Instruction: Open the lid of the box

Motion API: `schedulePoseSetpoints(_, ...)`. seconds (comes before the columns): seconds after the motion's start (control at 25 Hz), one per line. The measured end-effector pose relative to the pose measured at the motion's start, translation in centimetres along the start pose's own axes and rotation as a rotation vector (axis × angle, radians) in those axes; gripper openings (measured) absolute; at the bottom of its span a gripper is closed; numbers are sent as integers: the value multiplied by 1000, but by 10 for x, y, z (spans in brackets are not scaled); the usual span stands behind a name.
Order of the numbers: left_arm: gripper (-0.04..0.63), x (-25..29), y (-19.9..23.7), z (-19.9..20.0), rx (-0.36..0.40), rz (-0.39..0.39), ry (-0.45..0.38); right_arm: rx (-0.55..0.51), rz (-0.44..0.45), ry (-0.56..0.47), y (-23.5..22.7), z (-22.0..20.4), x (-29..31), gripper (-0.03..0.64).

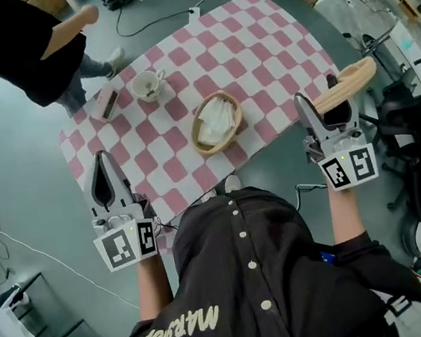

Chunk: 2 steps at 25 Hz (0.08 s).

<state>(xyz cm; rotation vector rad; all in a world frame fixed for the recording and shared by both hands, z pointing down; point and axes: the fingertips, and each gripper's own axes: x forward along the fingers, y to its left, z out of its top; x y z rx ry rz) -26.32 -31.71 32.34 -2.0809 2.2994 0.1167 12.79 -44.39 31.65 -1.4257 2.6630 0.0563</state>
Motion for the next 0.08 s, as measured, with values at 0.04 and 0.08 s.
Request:
schedulePoseSetpoints(0.04, 11, 0, 0, -1, -1, 0, 0, -1, 0, 1, 0, 0, 0, 373)
schedulePoseSetpoints(0.08, 11, 0, 0, -1, -2, -1, 0, -1, 0, 1, 0, -1, 1, 373)
